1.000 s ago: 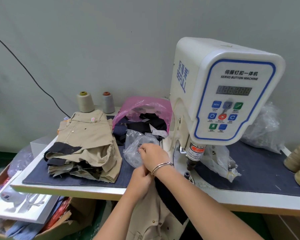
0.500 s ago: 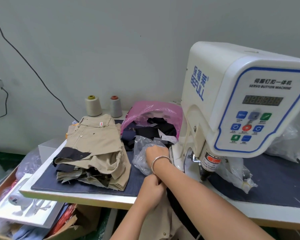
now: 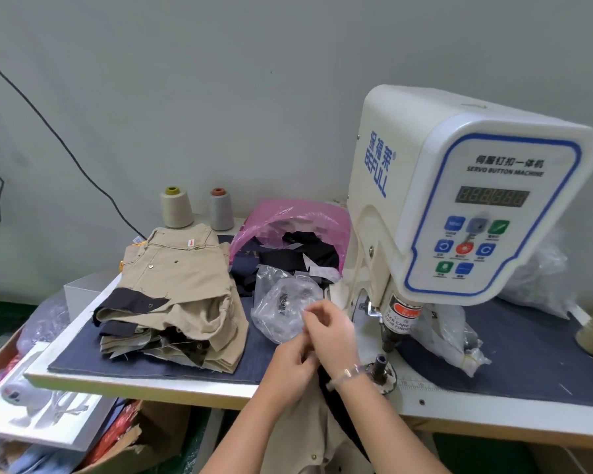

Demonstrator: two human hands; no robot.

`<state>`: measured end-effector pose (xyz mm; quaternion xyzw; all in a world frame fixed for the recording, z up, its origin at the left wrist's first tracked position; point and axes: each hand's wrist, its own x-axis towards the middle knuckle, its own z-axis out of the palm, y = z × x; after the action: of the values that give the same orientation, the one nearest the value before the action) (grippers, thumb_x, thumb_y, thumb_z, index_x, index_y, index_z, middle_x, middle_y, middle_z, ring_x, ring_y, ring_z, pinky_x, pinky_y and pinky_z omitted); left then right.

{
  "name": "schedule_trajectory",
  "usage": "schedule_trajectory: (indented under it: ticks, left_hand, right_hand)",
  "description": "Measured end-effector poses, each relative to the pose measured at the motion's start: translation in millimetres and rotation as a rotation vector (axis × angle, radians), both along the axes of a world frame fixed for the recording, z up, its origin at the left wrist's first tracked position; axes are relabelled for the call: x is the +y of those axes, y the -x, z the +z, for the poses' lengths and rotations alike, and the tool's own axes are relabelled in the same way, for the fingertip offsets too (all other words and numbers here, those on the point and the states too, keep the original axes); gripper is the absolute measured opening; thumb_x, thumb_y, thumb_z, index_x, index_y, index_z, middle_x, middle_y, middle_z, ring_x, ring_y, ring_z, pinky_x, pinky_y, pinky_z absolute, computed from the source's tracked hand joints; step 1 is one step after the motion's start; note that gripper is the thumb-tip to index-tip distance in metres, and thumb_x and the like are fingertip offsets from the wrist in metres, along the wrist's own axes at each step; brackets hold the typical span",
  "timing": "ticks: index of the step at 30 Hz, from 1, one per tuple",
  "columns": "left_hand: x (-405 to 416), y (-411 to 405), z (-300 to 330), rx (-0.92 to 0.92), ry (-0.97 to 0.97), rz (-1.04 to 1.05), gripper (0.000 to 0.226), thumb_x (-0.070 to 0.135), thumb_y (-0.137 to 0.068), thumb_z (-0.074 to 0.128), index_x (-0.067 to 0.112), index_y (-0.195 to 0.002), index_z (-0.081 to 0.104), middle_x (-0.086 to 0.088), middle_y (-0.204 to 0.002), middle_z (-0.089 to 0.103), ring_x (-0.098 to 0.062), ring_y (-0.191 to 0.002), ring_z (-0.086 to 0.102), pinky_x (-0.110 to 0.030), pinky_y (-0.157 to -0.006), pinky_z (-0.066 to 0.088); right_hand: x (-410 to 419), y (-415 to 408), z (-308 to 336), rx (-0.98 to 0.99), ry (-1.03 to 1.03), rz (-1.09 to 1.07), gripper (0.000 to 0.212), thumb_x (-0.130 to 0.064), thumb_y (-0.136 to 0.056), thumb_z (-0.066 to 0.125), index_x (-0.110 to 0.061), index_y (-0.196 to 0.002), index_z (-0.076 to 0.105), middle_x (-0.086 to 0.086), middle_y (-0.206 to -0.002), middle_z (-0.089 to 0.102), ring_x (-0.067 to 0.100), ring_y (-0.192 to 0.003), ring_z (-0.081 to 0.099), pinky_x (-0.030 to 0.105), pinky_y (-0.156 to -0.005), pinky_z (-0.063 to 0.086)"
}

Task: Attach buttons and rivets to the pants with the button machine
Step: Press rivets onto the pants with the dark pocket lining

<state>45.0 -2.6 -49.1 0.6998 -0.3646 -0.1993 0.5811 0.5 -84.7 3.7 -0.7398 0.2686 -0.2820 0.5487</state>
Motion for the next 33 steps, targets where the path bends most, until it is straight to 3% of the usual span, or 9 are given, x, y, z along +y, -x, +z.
schedule_trajectory:
  ticks: [2, 4, 7, 12, 15, 18, 21, 28, 33]
  left_hand:
    - [0, -1, -2, -0.039, -0.019, -0.002, 0.020, 0.009, -0.088, 0.054, 0.026, -0.079, 0.059, 0.010, -0.069, 0.060, -0.006, -0.065, 0.053, -0.023, -0.062, 0.041]
    - [1, -2, -5, -0.049, -0.047, 0.018, 0.024, 0.008, -0.089, 0.055, 0.025, -0.072, 0.054, 0.011, -0.063, 0.051, -0.007, -0.060, 0.043, -0.021, -0.060, 0.035]
    - [0, -2, -8, -0.032, -0.051, 0.015, 0.027, 0.006, -0.090, 0.054, 0.026, -0.071, 0.053, 0.012, -0.061, 0.048, -0.007, -0.060, 0.040, -0.017, -0.059, 0.033]
    - [0, -2, -9, -0.027, -0.046, 0.018, 0.033, 0.008, -0.090, 0.053, 0.032, -0.068, 0.051, 0.012, -0.059, 0.044, -0.006, -0.058, 0.036, -0.016, -0.057, 0.031]
    - [-1, -2, -10, -0.027, -0.044, 0.020, 0.033, 0.009, -0.090, 0.053, 0.033, -0.068, 0.051, 0.012, -0.059, 0.044, -0.006, -0.059, 0.036, -0.016, -0.057, 0.031]
    - [0, -2, -10, -0.027, -0.040, 0.027, 0.032, 0.009, -0.089, 0.053, 0.033, -0.069, 0.052, 0.013, -0.059, 0.046, -0.006, -0.060, 0.037, -0.016, -0.058, 0.031]
    - [-1, -2, -9, -0.034, -0.038, 0.023, 0.031, 0.010, -0.089, 0.053, 0.033, -0.069, 0.052, 0.013, -0.060, 0.047, -0.005, -0.060, 0.038, -0.016, -0.058, 0.032]
    - [-1, -2, -11, -0.017, -0.047, 0.029, 0.033, 0.008, -0.090, 0.053, 0.033, -0.069, 0.052, 0.012, -0.060, 0.046, -0.007, -0.060, 0.038, -0.017, -0.058, 0.031]
    - [-1, -1, -9, -0.019, -0.035, 0.024, 0.028, 0.012, -0.088, 0.053, 0.033, -0.069, 0.052, 0.012, -0.060, 0.046, -0.007, -0.060, 0.037, -0.017, -0.058, 0.030]
  right_hand:
    - [5, 34, -5, -0.097, -0.197, -0.016, 0.033, -0.002, -0.086, 0.050, -0.022, -0.060, 0.052, 0.002, -0.058, 0.053, 0.014, -0.059, 0.048, 0.024, -0.062, 0.042]
    - [6, 68, -5, -0.131, -0.276, 0.012, 0.039, -0.001, -0.086, 0.042, -0.024, -0.055, 0.049, 0.007, -0.055, 0.052, 0.013, -0.055, 0.046, 0.021, -0.060, 0.039]
    - [-2, 108, -2, -0.126, -0.338, 0.058, 0.045, 0.004, -0.087, 0.038, -0.023, -0.054, 0.053, 0.009, -0.053, 0.052, 0.015, -0.055, 0.044, 0.028, -0.061, 0.035]
    - [-22, 138, -4, -0.113, -0.358, -0.015, 0.026, -0.014, -0.089, 0.058, -0.014, -0.067, 0.070, 0.001, -0.059, 0.055, 0.006, -0.057, 0.052, 0.019, -0.063, 0.044]
    - [-35, 139, -5, -0.208, -0.572, -0.082, 0.016, -0.007, -0.083, 0.061, -0.008, -0.074, 0.074, 0.006, -0.061, 0.059, 0.011, -0.058, 0.054, 0.029, -0.069, 0.043]
    - [-45, 134, -7, -0.242, -0.708, -0.104, 0.013, 0.002, -0.083, 0.057, -0.002, -0.086, 0.070, 0.010, -0.066, 0.065, 0.016, -0.060, 0.062, 0.030, -0.069, 0.050]
    - [-53, 131, -8, -0.233, -0.724, -0.098, 0.013, 0.006, -0.083, 0.058, 0.000, -0.091, 0.066, 0.016, -0.078, 0.071, 0.018, -0.069, 0.069, 0.024, -0.064, 0.057]
    - [-62, 129, -9, -0.206, -0.624, -0.053, 0.014, 0.007, -0.082, 0.061, 0.002, -0.094, 0.067, 0.019, -0.089, 0.073, 0.020, -0.075, 0.071, 0.020, -0.063, 0.056]
    - [-61, 129, -8, -0.190, -0.472, -0.048, 0.021, 0.003, -0.083, 0.063, -0.014, -0.089, 0.075, 0.008, -0.090, 0.075, 0.014, -0.083, 0.071, 0.015, -0.067, 0.054]
